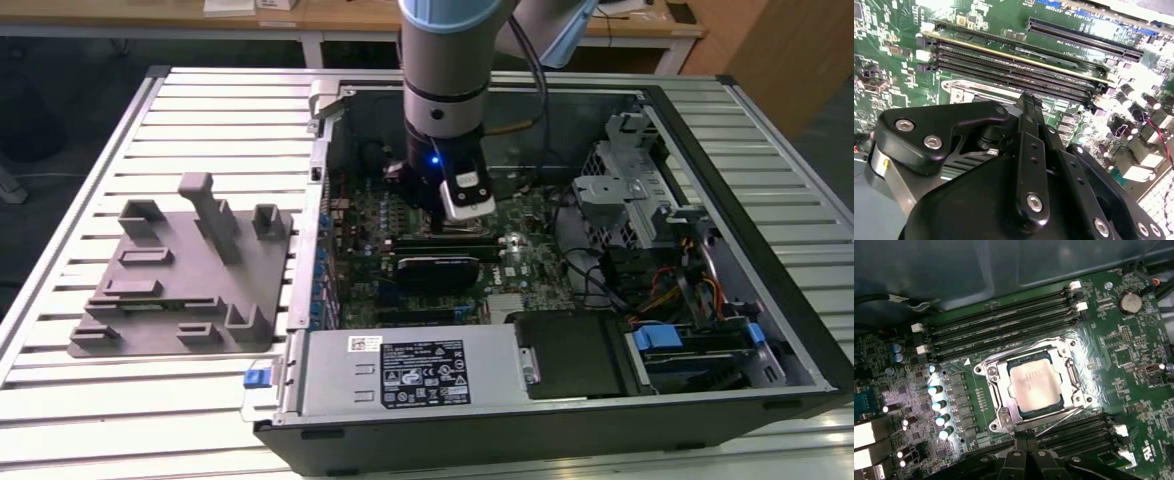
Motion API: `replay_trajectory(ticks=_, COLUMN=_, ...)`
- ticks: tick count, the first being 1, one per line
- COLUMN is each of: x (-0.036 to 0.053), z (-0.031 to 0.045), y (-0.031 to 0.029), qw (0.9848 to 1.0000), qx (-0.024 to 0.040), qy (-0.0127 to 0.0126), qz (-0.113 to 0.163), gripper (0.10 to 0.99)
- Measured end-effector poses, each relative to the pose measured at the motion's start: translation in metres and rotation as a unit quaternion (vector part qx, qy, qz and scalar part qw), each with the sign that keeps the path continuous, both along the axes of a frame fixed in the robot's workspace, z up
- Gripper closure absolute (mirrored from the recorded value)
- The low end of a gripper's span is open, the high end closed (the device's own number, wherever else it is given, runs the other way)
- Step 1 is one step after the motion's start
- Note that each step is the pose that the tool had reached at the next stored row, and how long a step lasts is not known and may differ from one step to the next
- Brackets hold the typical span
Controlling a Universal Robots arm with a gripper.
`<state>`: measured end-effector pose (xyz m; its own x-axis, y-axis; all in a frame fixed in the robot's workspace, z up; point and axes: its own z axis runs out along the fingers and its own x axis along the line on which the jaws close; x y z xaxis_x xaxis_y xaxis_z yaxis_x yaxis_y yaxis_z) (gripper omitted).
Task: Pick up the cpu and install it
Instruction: 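Install the second cpu locking lever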
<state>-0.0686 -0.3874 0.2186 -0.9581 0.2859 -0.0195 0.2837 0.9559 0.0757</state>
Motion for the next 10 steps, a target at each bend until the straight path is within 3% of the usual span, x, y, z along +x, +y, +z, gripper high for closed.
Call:
replay_trajectory(ticks=6, x=-0.0022, z=-0.0019, y=-0.0028, qw=0.9998, qx=0.0011, qy=-0.0001, qz=0.021, gripper=0.98)
replay_trajectory(ticks=10, x=-0.0038, z=-0.0036, y=-0.0048, qw=0.9995, qx=0.0052, qy=-0.0002, qz=0.031, gripper=0.98)
